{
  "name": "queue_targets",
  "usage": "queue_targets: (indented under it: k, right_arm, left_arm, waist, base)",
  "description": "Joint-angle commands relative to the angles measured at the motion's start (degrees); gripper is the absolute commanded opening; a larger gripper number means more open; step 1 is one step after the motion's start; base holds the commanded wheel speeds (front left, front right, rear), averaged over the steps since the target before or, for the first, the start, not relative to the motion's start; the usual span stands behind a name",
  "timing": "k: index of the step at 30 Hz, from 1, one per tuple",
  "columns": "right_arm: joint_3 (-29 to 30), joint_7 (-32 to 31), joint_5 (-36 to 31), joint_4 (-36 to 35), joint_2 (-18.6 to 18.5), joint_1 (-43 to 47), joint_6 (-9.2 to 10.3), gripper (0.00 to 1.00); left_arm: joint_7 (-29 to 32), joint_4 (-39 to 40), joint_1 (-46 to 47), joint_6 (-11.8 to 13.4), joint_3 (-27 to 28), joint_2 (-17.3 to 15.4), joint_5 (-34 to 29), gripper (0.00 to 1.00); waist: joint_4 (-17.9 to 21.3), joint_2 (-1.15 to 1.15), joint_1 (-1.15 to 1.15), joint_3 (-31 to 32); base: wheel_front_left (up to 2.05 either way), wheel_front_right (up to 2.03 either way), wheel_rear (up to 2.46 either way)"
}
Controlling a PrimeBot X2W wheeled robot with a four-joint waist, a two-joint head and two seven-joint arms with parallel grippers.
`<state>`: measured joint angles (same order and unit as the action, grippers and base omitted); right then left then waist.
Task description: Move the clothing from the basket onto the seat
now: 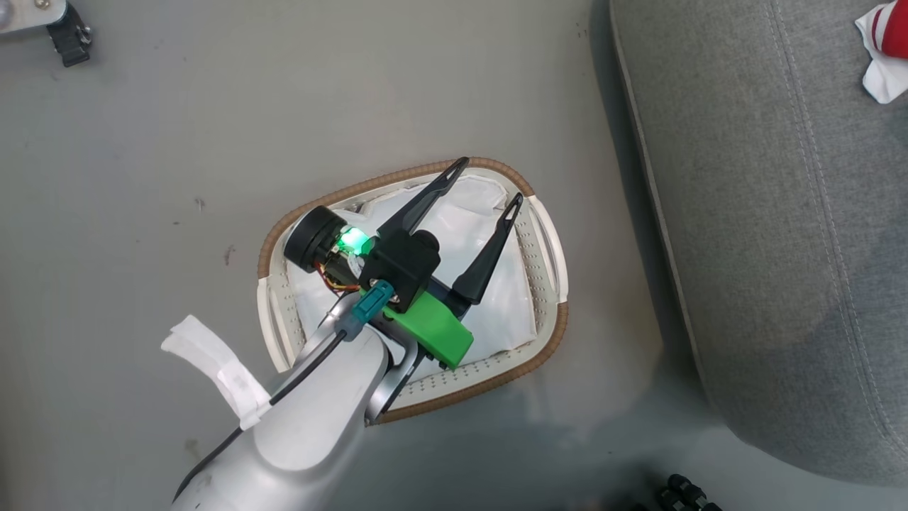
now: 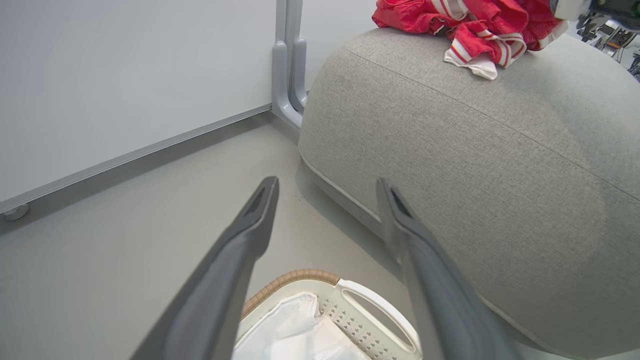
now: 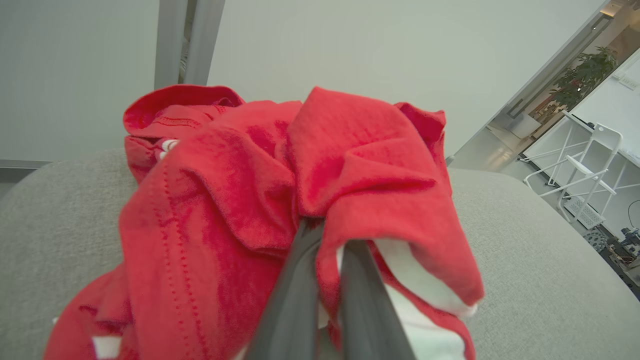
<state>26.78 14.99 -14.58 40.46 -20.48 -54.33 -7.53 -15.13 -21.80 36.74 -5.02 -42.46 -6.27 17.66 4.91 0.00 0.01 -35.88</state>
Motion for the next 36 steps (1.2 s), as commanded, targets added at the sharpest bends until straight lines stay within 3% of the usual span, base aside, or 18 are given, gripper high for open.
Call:
queue_targets:
  k: [1,2,3,4,5,6,7,8,24,36]
  right_arm:
    - [-0.07,0.21,-0.45,-1.03,0.36,0.84,0.08,0.00]
    - [-0.36,0.22,-0.53,-1.55,1.18,1.39,0.08,0.06]
    - [-0.68,0.23,-0.50,-2.17,2.11,2.12,0.08,0.22]
    - [-1.09,0.23,-0.44,-2.69,2.76,2.60,0.08,0.29]
    - [-1.56,0.24,-0.31,-3.26,3.16,3.05,0.08,0.47]
    - [-1.97,0.24,-0.16,-3.78,3.49,3.43,0.08,0.58]
    - [-2.41,0.24,0.04,-4.35,3.92,3.91,0.08,0.90]
    - [-2.86,0.24,0.27,-4.92,4.29,4.37,0.08,1.00]
    - [-11.61,0.20,4.17,-12.74,7.11,14.64,0.08,1.00]
    - [-17.01,0.20,7.14,-13.74,8.87,14.08,0.08,1.00]
  left_arm:
    - [-0.02,0.07,-0.78,0.12,0.28,-0.40,-0.04,1.00]
    - [-0.02,0.02,-0.89,0.14,0.40,-0.60,0.08,1.00]
    - [-0.02,-0.02,-0.98,0.13,0.49,-0.81,0.21,1.00]
    - [-0.02,-0.10,-1.05,0.15,0.54,-1.04,0.20,1.00]
    - [-0.02,-0.23,-1.17,0.16,0.56,-1.19,0.19,1.00]
    - [-0.02,-0.36,-1.28,0.15,0.57,-1.29,0.21,1.00]
    - [-0.02,-0.52,-1.40,0.14,0.53,-1.37,0.25,1.00]
    - [-0.02,-0.65,-1.49,0.16,0.57,-1.42,0.32,1.00]
    - [-0.02,-0.18,-4.72,0.99,3.42,-1.29,2.13,1.00]
    - [-0.01,4.24,-11.64,3.24,15.00,-0.38,3.59,1.00]
  waist:
    - [0.76,0.00,-0.01,-0.16]
    - [1.15,0.00,-0.01,-0.12]
    - [1.57,0.00,-0.01,-0.04]
    - [1.94,0.00,-0.01,0.04]
    - [2.29,0.00,-0.01,0.20]
    - [2.59,0.00,-0.01,0.40]
    - [2.92,0.00,-0.01,0.69]
    - [3.20,0.00,-0.01,1.01]
    - [5.72,0.00,-0.01,9.63]
    - [1.22,0.00,-0.01,18.58]
  base:
    - [0.00,0.00,0.00]
    - [0.00,0.00,0.00]
    - [0.00,0.00,0.00]
    - [0.00,0.00,0.00]
    - [0.00,0.00,0.00]
    - [0.00,0.00,0.00]
    - [0.00,0.00,0.00]
    - [0.00,0.00,0.00]
    - [0.00,0.00,0.00]
    - [0.00,0.00,0.00]
